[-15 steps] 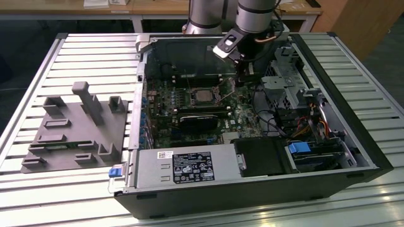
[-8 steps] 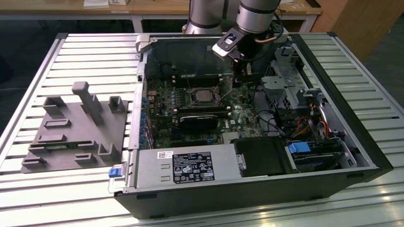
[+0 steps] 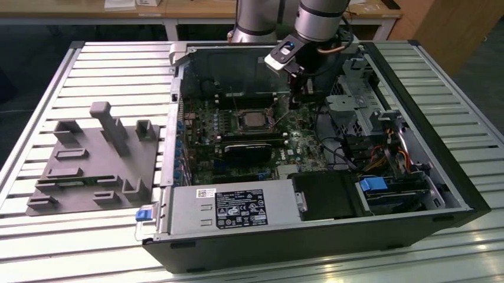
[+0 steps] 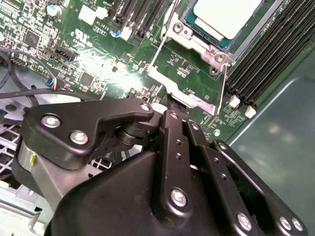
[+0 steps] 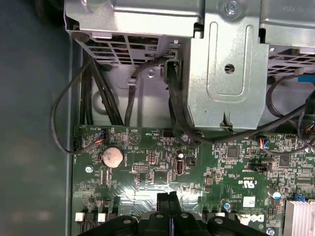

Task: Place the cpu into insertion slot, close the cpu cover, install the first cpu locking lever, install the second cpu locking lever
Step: 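Close the cpu cover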

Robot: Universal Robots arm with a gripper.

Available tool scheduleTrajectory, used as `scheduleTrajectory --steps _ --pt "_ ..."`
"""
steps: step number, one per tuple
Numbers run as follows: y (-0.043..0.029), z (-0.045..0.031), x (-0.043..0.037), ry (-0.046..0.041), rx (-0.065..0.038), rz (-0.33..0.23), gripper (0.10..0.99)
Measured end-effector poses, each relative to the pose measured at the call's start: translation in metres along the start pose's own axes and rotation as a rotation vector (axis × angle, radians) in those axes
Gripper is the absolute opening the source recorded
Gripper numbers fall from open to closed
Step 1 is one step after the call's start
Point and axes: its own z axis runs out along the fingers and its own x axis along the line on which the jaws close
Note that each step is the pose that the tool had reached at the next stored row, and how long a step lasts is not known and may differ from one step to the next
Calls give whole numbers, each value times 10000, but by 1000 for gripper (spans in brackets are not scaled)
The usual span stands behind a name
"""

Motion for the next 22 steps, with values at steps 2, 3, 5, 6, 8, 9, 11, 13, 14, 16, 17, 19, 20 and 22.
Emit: scheduleTrajectory --steps 2,3,5,6,8,9,11,13,14,16,17,19,20,22 --pt "-20 1 1 3 -1 0 102" --pt "-37 2 1 5 -1 -1 102" --pt "-82 4 2 12 -5 0 102" --pt "-109 5 2 15 -10 0 102" --pt "-179 9 4 22 -24 0 102" --pt "-211 11 5 25 -30 0 102" --pt "-280 15 6 28 -48 2 102" --pt "-341 18 8 28 -64 2 102" --pt "-371 19 8 27 -71 3 102" --pt "-442 23 10 28 -94 4 102" --pt "-479 25 11 28 -107 5 102" --pt "-507 26 12 27 -119 5 102" --pt "-514 27 12 27 -125 5 102" --pt "-533 28 13 27 -170 8 102"
